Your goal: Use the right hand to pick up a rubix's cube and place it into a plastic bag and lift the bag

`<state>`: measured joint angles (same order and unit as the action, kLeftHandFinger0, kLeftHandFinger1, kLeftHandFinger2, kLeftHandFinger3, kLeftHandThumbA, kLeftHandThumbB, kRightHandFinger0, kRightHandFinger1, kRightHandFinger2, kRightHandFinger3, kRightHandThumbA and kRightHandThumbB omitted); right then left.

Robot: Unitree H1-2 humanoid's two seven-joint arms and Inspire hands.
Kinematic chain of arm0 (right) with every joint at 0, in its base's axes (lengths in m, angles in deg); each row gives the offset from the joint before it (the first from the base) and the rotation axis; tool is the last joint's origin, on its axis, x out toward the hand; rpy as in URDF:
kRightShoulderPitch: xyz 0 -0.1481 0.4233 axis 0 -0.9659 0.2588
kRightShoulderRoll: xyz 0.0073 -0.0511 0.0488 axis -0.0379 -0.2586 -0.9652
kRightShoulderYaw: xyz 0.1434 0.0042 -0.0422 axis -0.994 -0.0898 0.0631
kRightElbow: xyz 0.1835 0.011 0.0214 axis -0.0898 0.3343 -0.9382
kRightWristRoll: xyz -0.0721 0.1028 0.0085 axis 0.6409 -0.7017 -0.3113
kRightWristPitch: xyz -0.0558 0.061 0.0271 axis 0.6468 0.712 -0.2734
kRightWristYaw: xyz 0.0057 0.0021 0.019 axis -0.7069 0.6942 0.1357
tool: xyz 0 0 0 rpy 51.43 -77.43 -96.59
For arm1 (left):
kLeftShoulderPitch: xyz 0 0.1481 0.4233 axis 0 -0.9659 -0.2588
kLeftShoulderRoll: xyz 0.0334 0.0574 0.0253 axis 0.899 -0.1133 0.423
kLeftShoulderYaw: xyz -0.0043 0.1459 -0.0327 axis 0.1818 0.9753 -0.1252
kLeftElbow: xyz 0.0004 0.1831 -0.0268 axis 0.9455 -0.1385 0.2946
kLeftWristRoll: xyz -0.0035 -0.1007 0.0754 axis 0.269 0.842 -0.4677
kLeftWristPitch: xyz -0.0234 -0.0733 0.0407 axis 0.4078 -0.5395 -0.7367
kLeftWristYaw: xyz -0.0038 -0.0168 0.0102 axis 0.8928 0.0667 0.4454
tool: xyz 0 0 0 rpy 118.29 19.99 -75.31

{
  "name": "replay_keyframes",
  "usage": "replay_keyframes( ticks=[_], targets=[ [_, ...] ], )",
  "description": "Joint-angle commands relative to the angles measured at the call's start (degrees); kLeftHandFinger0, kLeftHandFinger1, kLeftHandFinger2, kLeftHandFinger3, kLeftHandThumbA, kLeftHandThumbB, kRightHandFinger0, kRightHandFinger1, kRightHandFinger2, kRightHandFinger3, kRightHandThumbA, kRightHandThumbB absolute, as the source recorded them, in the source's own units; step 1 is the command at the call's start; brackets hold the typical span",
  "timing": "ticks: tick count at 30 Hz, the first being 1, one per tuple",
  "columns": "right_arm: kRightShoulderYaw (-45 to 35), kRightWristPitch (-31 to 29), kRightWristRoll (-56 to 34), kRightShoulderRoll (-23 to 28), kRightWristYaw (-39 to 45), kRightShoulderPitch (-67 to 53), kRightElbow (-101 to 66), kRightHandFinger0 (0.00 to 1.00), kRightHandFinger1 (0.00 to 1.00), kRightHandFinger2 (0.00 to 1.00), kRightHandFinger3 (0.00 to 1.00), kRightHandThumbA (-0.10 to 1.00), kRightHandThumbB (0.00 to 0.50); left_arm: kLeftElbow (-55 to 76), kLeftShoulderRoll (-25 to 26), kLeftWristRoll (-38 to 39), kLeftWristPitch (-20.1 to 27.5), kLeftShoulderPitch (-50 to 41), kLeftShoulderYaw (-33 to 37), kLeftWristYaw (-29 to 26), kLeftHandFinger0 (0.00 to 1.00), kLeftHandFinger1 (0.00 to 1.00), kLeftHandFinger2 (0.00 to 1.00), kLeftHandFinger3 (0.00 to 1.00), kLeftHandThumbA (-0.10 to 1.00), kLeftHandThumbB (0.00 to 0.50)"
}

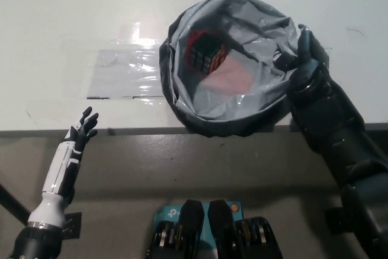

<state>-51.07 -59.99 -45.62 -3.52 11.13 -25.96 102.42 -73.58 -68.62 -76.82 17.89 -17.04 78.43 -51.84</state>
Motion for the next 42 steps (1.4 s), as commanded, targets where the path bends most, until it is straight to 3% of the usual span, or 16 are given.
replay_keyframes(
  ticks=[1,2,3,4,7,12,13,16,20,22,30,33,36,39,41,42],
  targets=[
    [-2.99,-3.24,-5.74,1.26,5.19,4.03,0.17,0.07,0.27,0.45,0.83,0.02,0.29,1.16,1.02,-0.01,2.07,0.69,0.27,0.54,1.0,1.0,1.0,1.0,1.0,0.201],
    [-3.84,-5.71,-6.57,1.44,5.08,3.34,-0.94,0.01,0.17,0.36,0.5,-0.08,0.269,1.19,1.03,-0.14,2.1,0.75,0.33,0.54,1.0,1.0,1.0,1.0,1.0,0.209],
    [-4.23,-6.74,-7.01,1.49,5.11,3.09,-1.32,0.0,0.18,0.42,0.44,-0.1,0.271,1.13,1.06,-0.18,2.24,0.78,0.36,0.56,1.0,1.0,1.0,1.0,1.0,0.209],
    [-4.92,-7.74,-7.78,1.56,5.4,3.01,-1.44,0.01,0.3,0.63,0.59,-0.1,0.28,1.1,1.08,-0.11,2.26,0.78,0.35,0.6,1.0,1.0,1.0,1.0,1.0,0.208],
    [-7.44,-8.18,-10.32,1.89,6.53,2.65,-4.01,0.0,0.3,0.72,0.82,-0.1,0.232,1.04,0.97,0.37,2.02,0.81,0.33,0.78,1.0,1.0,1.0,1.0,1.0,0.209],
    [-13.07,-6.34,-15.44,0.91,6.52,2.47,-10.15,0.0,0.2,0.52,0.65,-0.1,0.206,1.32,0.72,0.21,1.46,0.86,0.28,0.55,1.0,1.0,1.0,1.0,1.0,0.206],
    [-15.95,-6.05,-18.63,0.4,7.64,2.38,-13.02,0.0,0.15,0.49,0.41,-0.1,0.202,1.68,0.73,-0.09,1.03,0.96,0.33,0.49,1.0,1.0,1.0,1.0,1.0,0.198],
    [-17.89,-4.18,-20.38,-0.28,8.42,2.06,-19.16,0.0,0.09,0.45,0.34,-0.03,0.255,1.89,0.85,-0.51,0.83,1.09,0.4,0.49,1.0,1.0,1.0,1.0,1.0,0.186],
    [-19.48,-0.52,-22.59,-1.28,9.2,2.58,-28.95,0.0,0.09,0.54,0.2,-0.1,0.199,1.97,0.92,-0.73,0.65,1.09,0.23,0.36,1.0,1.0,1.0,1.0,1.0,0.164],
    [-19.34,1.52,-23.06,-1.58,9.45,3.25,-33.94,0.0,0.09,0.56,0.46,-0.1,0.194,1.8,0.83,-0.5,0.87,1.18,0.14,0.37,1.0,1.0,1.0,1.0,1.0,0.155],
    [-16.74,7.69,-22.44,-1.72,9.71,7.77,-43.23,0.0,0.12,0.56,0.3,-0.1,0.191,1.59,0.85,-0.4,1.08,0.99,0.06,0.4,1.0,1.0,1.0,1.0,1.0,0.156],
    [-15.25,7.69,-21.81,-1.17,10.03,10.58,-42.82,0.0,0.15,0.54,0.4,-0.1,0.166,1.43,0.88,-0.29,1.32,1.0,-0.03,0.38,1.0,1.0,1.0,1.0,1.0,0.148],
    [-15.0,7.69,-22.43,-0.73,10.11,14.15,-39.91,0.0,0.13,0.52,0.25,-0.1,0.172,1.54,0.83,-0.71,1.24,0.92,0.07,0.23,1.0,1.0,1.0,1.0,1.0,0.147],
    [-14.97,7.69,-22.54,-0.49,9.79,16.47,-37.78,0.0,0.13,0.53,0.37,-0.1,0.175,1.45,0.78,-1.11,1.33,0.94,0.12,0.04,1.0,1.0,1.0,1.0,1.0,0.154],
    [-15.77,7.69,-22.96,-0.2,8.46,21.94,-33.08,0.0,0.1,0.55,0.93,-0.1,0.157,1.4,0.79,-1.37,1.59,0.94,0.23,0.08,1.0,1.0,1.0,1.0,1.0,0.145],
    [-16.19,7.69,-23.22,-0.16,8.06,23.26,-31.82,0.0,0.1,0.56,0.99,-0.1,0.159,1.46,0.78,-1.3,1.6,0.88,0.23,0.14,1.0,1.0,1.0,1.0,1.0,0.144]
  ],
)
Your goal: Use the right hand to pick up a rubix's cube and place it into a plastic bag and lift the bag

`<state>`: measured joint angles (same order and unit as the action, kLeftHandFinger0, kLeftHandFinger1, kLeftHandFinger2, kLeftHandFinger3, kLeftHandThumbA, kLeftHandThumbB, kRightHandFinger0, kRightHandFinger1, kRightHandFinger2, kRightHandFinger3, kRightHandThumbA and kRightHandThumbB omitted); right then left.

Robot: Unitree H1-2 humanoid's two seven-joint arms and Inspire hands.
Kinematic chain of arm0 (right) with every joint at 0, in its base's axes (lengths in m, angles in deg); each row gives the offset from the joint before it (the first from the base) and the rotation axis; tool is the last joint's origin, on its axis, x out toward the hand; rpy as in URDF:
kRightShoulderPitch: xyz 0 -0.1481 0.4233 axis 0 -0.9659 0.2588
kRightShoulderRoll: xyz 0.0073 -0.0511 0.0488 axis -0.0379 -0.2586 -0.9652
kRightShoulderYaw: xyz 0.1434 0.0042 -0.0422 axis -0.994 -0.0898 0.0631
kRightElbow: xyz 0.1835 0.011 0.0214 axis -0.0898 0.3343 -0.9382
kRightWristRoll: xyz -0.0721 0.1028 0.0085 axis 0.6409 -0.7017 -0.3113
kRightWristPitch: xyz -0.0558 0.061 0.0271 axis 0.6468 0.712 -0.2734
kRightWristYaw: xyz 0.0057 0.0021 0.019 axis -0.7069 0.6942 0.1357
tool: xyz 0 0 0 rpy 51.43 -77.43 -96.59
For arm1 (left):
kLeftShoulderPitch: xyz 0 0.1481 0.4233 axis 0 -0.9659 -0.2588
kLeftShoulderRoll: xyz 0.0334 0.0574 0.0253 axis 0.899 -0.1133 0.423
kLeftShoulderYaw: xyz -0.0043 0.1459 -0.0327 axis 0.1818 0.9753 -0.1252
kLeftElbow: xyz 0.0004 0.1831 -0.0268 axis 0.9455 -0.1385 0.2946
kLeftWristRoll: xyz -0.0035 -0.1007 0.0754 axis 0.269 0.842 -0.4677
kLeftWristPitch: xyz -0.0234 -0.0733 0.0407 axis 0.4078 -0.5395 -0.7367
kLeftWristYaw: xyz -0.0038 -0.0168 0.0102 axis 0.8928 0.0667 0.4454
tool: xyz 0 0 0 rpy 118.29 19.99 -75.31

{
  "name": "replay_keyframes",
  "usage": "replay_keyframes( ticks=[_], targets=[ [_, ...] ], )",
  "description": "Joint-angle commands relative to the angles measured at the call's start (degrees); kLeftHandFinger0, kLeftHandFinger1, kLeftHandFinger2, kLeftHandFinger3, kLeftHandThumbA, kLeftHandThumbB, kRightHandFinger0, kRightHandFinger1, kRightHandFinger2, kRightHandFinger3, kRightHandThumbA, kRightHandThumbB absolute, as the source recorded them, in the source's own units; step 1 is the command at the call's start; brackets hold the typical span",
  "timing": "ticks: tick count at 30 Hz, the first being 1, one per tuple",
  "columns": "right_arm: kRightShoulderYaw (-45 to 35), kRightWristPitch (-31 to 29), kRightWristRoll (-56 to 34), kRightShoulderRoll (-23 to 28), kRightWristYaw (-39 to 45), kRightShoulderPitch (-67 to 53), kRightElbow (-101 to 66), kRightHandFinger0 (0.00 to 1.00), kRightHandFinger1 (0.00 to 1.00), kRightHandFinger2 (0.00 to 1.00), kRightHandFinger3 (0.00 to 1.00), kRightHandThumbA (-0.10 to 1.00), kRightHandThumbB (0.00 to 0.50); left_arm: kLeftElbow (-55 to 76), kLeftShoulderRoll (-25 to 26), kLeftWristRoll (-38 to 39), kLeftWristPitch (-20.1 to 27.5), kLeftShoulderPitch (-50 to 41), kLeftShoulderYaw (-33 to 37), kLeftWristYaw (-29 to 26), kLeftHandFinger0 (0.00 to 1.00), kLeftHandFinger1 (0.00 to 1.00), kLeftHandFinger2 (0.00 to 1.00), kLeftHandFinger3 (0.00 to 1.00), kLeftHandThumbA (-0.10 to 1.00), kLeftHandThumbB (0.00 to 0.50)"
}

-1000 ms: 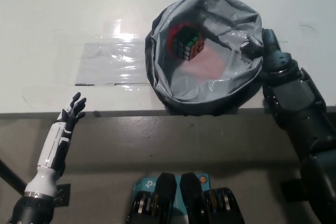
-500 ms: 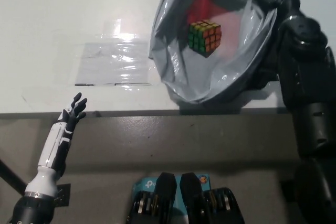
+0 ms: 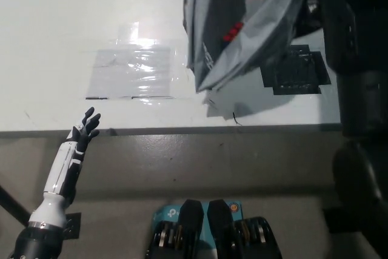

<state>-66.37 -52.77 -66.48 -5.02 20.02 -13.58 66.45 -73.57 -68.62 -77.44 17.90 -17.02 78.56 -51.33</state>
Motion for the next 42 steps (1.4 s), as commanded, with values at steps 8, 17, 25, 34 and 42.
replay_keyframes(
  ticks=[8,17,25,34,42],
  targets=[
    [-8.36,-4.4,-7.54,4.22,-4.18,27.38,20.41,0.0,0.19,0.79,1.0,-0.1,0.113,1.38,0.44,-0.26,1.44,0.91,0.06,-0.29,1.0,1.0,1.0,1.0,0.99,0.145],
    [-11.83,-9.35,-8.13,7.24,-7.45,35.46,30.46,0.0,0.23,0.86,1.0,-0.1,0.086,3.04,0.36,-0.47,-0.7,0.64,0.1,-0.22,1.0,1.0,1.0,1.0,0.93,0.148],
    [-10.78,-10.39,-6.51,5.11,-7.74,29.2,32.04,0.0,0.14,0.69,1.0,-0.1,0.105,2.31,0.58,-0.5,0.7,-0.12,0.53,0.33,1.0,1.0,1.0,1.0,0.91,0.138],
    [-10.73,-16.19,-7.72,0.02,-8.07,20.49,38.69,0.0,0.0,0.54,1.0,-0.1,0.12,3.33,0.42,-0.88,-0.44,-0.62,0.8,0.06,1.0,1.0,1.0,1.0,0.88,0.125],
    [-8.33,-19.93,-6.99,-4.85,-8.16,15.3,43.19,0.0,0.01,0.5,0.73,-0.1,0.104,3.92,0.58,-0.89,-0.95,-0.44,0.9,0.1,1.0,1.0,1.0,1.0,0.84,0.137]
  ],
)
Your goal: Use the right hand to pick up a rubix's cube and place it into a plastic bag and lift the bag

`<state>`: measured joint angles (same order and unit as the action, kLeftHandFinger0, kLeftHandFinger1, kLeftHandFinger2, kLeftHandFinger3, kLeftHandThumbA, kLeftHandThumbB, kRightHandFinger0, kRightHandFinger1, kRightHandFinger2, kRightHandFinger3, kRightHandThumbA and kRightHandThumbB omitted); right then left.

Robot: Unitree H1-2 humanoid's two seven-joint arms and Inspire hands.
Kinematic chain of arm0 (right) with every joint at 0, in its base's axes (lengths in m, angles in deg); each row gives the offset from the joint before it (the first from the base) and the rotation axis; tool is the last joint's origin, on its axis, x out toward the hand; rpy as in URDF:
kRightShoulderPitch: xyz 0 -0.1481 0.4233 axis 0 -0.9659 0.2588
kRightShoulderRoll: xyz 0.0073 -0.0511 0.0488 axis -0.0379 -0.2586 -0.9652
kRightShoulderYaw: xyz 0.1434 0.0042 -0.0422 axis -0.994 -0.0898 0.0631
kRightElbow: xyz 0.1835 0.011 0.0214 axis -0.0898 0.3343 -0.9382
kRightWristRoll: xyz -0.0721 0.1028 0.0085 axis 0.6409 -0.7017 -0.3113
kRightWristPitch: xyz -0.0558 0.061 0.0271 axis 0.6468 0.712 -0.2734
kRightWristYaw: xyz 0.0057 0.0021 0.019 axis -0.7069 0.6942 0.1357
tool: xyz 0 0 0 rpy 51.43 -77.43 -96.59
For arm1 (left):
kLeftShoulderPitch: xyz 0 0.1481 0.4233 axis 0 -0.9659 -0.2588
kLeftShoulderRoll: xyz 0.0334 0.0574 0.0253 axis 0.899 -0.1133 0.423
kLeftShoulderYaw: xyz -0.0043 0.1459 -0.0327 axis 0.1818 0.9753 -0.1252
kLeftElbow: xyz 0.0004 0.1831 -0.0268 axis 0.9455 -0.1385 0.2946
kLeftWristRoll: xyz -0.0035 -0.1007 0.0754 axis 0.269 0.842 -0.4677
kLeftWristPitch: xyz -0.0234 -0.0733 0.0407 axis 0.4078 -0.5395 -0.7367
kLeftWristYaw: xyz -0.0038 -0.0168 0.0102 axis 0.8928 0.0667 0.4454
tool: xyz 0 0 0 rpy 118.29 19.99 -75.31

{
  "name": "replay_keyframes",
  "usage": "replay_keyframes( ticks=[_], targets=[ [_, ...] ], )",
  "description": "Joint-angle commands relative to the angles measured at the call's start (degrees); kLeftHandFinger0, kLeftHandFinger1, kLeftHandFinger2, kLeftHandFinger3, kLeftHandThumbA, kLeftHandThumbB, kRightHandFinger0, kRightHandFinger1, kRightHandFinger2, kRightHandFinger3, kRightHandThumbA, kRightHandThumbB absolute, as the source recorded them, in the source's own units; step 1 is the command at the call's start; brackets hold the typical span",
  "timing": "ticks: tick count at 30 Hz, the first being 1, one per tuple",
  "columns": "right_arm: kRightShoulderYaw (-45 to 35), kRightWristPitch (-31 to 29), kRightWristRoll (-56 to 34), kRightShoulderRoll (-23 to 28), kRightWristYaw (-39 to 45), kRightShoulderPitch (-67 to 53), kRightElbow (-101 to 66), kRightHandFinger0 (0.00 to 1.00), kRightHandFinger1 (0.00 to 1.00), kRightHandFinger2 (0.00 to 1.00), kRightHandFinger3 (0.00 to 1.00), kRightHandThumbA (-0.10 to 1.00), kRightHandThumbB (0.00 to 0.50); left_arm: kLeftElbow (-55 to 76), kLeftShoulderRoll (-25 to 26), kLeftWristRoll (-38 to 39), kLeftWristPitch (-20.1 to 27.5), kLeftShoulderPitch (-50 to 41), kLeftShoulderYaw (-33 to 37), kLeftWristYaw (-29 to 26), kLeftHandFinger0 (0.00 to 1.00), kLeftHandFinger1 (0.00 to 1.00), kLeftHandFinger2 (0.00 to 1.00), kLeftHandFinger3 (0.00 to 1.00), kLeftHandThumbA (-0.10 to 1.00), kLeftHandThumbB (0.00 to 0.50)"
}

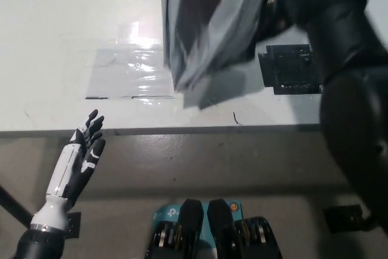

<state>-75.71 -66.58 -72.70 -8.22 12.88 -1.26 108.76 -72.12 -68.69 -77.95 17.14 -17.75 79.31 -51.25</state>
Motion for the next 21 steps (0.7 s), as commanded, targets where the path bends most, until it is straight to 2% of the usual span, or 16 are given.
replay_keyframes(
  ticks=[1,2,5,6,8,9,10,11,12,13,14,15,16,17,18,21],
  targets=[
    [1.07,-6.25,-0.82,-1.71,-1.1,2.96,1.02,0.0,0.01,0.5,0.73,-0.1,0.104,2.49,0.64,-0.41,-0.21,0.29,0.17,0.0,1.0,1.0,1.0,1.0,0.84,0.137],
    [0.88,-7.4,-1.26,-2.27,-0.36,2.25,1.29,0.0,0.02,0.5,0.91,-0.1,0.102,2.48,0.65,-0.41,-0.18,0.34,0.2,0.04,1.0,1.0,1.0,1.0,0.84,0.139],
    [0.6,-7.18,-1.64,-3.59,-1.32,0.99,2.04,0.0,0.02,0.49,0.3,-0.1,0.115,2.1,0.59,0.26,0.13,0.63,0.38,0.46,1.0,1.0,1.0,1.0,0.81,0.145],
    [0.4,-7.37,-1.88,-4.01,-1.31,0.44,2.17,0.0,0.01,0.49,0.31,-0.1,0.113,1.96,0.63,0.56,0.31,0.76,0.48,0.72,1.0,1.0,1.0,1.0,0.79,0.148],
    [0.14,-7.59,-2.24,-4.21,-0.96,-0.04,2.5,0.0,0.0,0.51,0.5,-0.1,0.099,1.96,0.72,0.53,0.25,0.99,0.62,0.82,1.0,1.0,1.0,1.0,0.77,0.153],
    [0.29,-7.55,-2.12,-4.17,-1.1,-0.04,2.69,0.0,0.01,0.53,0.86,-0.1,0.088,1.93,0.7,0.53,0.24,1.06,0.66,0.8,1.0,1.0,1.0,1.0,0.76,0.155],
    [0.77,-7.49,-1.64,-4.11,-1.33,-0.04,2.93,0.0,0.01,0.53,0.91,-0.1,0.098,1.89,0.7,0.44,0.28,1.11,0.69,0.75,1.0,1.0,1.0,1.0,0.76,0.155],
    [2.37,-7.05,0.08,-3.8,-2.28,0.01,3.59,0.0,0.02,0.52,0.79,-0.1,0.101,2.35,0.81,0.18,-0.25,1.06,0.78,0.75,1.0,1.0,1.0,1.0,0.77,0.161],
    [2.97,-6.85,0.74,-3.66,-2.76,0.05,3.82,0.0,0.02,0.52,0.79,-0.1,0.101,2.58,0.86,0.13,-0.5,1.01,0.8,0.77,1.0,1.0,1.0,1.0,0.77,0.161],
    [4.17,-6.86,1.96,-3.48,-3.98,0.12,4.11,0.0,0.03,0.52,0.59,-0.1,0.104,2.63,0.97,0.13,-0.56,1.04,0.83,0.81,1.0,1.0,1.0,1.0,0.77,0.16],
    [4.46,-6.93,2.11,-3.45,-4.23,0.12,4.17,0.0,0.04,0.53,0.54,-0.1,0.104,2.6,1.01,0.13,-0.52,1.04,0.84,0.81,1.0,1.0,1.0,1.0,0.77,0.159],
    [6.52,-6.64,4.12,-3.15,-4.52,0.13,4.34,0.1,0.21,0.7,0.39,-0.02,0.092,2.61,1.0,0.35,-0.59,1.05,0.83,0.89,1.0,1.0,1.0,1.0,0.76,0.159],
    [11.06,-5.9,8.4,-2.28,-4.07,0.24,4.74,0.94,1.0,1.0,1.0,0.41,0.287,2.41,1.04,0.74,-0.48,1.1,0.84,1.09,1.0,1.0,1.0,1.0,0.75,0.16],
    [13.03,-5.46,9.76,-1.92,-3.69,0.33,4.92,1.0,1.0,1.0,1.0,0.46,0.268,2.35,1.06,0.9,-0.43,1.12,0.86,1.15,1.0,1.0,1.0,1.0,0.75,0.16],
    [18.42,-3.09,13.99,-0.96,-2.25,0.99,5.23,1.0,1.0,1.0,1.0,0.69,0.327,2.06,1.04,1.45,0.0,1.19,0.87,1.35,1.0,1.0,1.0,1.0,0.74,0.153],
    [25.58,-2.5,18.34,0.53,-3.1,1.87,4.81,1.0,1.0,1.0,1.0,0.72,0.445,1.95,0.95,1.33,0.14,1.26,0.91,1.19,1.0,1.0,1.0,1.0,0.73,0.157]
  ],
)
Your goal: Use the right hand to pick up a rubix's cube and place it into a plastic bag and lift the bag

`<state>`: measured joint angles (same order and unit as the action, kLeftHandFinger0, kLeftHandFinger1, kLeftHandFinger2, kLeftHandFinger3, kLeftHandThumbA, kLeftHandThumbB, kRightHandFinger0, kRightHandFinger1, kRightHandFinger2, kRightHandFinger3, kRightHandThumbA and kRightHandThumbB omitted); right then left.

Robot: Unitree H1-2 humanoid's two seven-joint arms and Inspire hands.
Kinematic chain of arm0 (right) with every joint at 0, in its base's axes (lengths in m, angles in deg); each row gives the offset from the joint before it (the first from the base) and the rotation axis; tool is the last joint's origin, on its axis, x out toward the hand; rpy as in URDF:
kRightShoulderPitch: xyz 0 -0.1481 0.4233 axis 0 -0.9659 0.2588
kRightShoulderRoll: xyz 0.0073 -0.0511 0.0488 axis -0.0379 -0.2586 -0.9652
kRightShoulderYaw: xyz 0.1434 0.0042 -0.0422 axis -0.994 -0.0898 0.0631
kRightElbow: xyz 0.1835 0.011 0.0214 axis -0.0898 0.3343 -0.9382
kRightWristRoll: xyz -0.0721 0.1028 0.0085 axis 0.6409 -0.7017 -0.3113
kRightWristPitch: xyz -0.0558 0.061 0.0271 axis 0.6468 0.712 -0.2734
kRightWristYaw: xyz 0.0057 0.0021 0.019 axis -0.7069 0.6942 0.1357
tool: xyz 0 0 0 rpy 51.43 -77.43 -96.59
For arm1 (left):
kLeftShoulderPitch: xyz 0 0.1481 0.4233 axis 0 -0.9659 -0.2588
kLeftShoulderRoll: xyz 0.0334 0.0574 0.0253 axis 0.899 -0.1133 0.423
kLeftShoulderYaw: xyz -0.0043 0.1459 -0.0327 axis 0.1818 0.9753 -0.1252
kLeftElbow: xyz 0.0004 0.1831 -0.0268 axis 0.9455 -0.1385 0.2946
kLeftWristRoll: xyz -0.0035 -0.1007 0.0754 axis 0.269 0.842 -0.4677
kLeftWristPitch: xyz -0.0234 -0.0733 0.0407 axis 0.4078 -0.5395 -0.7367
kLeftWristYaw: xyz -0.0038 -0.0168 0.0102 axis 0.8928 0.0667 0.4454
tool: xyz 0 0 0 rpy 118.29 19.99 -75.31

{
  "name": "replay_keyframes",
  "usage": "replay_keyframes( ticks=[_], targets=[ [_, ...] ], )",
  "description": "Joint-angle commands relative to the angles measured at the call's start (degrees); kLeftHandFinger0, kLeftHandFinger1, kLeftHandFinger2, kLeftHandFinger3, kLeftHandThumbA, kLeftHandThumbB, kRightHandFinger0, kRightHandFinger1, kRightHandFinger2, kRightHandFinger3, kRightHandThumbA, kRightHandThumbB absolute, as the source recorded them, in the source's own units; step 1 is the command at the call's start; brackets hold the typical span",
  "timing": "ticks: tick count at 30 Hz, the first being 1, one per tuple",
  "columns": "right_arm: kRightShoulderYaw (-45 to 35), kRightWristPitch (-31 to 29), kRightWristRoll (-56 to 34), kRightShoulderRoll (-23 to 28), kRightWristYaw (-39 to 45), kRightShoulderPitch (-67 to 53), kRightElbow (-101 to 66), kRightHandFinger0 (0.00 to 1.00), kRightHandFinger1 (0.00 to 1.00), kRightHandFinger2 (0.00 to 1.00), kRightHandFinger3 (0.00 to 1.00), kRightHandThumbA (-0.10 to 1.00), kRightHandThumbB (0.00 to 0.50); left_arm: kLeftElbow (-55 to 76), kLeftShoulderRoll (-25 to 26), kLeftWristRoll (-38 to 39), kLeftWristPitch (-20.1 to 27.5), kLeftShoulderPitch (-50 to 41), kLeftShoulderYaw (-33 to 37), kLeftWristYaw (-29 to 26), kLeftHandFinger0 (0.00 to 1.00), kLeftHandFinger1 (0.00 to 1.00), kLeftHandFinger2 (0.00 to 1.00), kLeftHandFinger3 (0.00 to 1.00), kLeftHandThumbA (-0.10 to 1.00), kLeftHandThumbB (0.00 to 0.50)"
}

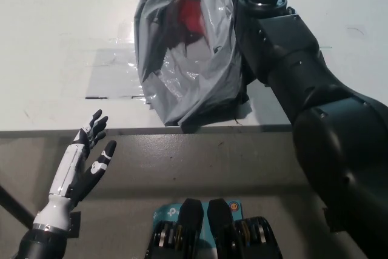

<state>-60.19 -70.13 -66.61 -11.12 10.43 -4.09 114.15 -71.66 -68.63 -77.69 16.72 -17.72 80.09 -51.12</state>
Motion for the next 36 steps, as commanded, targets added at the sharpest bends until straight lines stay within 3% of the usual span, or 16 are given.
replay_keyframes(
  ticks=[1,3,5,7,10,15,26,27,29,30,31,33,35,36],
  targets=[
    [11.91,0.58,13.01,4.14,-1.18,5.12,-1.16,1.0,1.0,1.0,1.0,0.69,0.443,1.48,0.83,0.91,0.63,1.19,0.15,0.93,1.0,1.0,1.0,1.0,0.73,0.157],
    [13.84,0.61,13.29,4.89,-1.54,5.69,-1.65,1.0,1.0,1.0,1.0,0.68,0.443,1.28,0.88,0.87,0.91,1.2,0.18,0.93,1.0,1.0,1.0,1.0,0.73,0.156],
    [18.09,1.19,15.92,6.38,-3.16,6.81,-2.09,1.0,1.0,1.0,1.0,0.68,0.476,1.32,0.87,1.03,0.64,1.18,0.18,0.98,1.0,1.0,1.0,1.0,0.73,0.156],
    [19.82,1.36,16.78,7.93,-3.18,7.91,-2.79,1.0,1.0,1.0,1.0,0.61,0.464,1.21,0.78,1.36,0.54,1.14,0.21,1.11,1.0,1.0,1.0,1.0,0.73,0.158],
    [23.35,2.92,18.87,9.92,-2.09,9.64,-2.96,1.0,1.0,1.0,1.0,0.7,0.474,1.28,0.9,0.94,0.4,1.01,0.3,0.98,1.0,1.0,1.0,1.0,0.74,0.155],
    [26.44,3.17,20.64,13.36,-0.53,13.17,-3.62,1.0,1.0,1.0,1.0,0.75,0.499,1.46,0.76,0.28,0.19,0.88,0.4,0.46,1.0,1.0,1.0,1.0,0.76,0.15],
    [21.14,6.1,17.72,19.62,6.95,17.35,-21.9,1.0,1.0,1.0,1.0,0.89,0.5,1.68,0.57,0.63,-0.42,1.0,0.56,0.4,1.0,1.0,1.0,1.0,0.73,0.133],
    [20.12,6.28,16.71,20.26,8.31,17.27,-24.59,1.0,1.0,1.0,1.0,0.88,0.5,1.7,0.53,0.71,-0.61,1.03,0.54,0.4,1.0,1.0,1.0,1.0,0.73,0.139],
    [13.49,6.0,8.03,21.65,14.94,16.63,-33.5,1.0,1.0,1.0,1.0,0.7,0.468,1.72,0.56,1.09,-1.12,1.3,0.41,0.49,1.0,1.0,1.0,1.0,0.73,0.142],
    [12.47,6.05,6.96,21.69,15.77,16.51,-34.56,1.0,1.0,1.0,1.0,0.7,0.469,1.72,0.6,1.15,-1.2,1.37,0.37,0.52,1.0,1.0,1.0,1.0,0.73,0.143],
    [10.53,8.53,4.14,22.6,19.15,17.22,-38.13,1.0,1.0,1.0,1.0,0.65,0.487,1.57,0.73,1.16,-1.21,1.62,0.22,0.45,1.0,1.0,1.0,1.0,0.73,0.144],
    [9.49,11.02,2.69,23.29,22.31,17.44,-41.87,1.0,1.0,1.0,1.0,0.53,0.462,1.62,0.89,0.93,-1.52,1.58,0.1,0.3,1.0,1.0,1.0,1.0,0.74,0.142],
    [10.12,12.35,3.94,23.59,23.45,16.34,-44.0,1.0,1.0,1.0,1.0,0.49,0.451,1.7,1.03,0.51,-1.54,1.19,0.2,0.27,1.0,1.0,1.0,1.0,0.75,0.143],
    [12.97,13.36,7.18,24.21,24.9,14.62,-44.83,1.0,1.0,1.0,1.0,0.58,0.453,1.44,0.99,1.09,-0.91,0.97,0.24,0.61,1.0,1.0,1.0,1.0,0.73,0.146]
  ],
)
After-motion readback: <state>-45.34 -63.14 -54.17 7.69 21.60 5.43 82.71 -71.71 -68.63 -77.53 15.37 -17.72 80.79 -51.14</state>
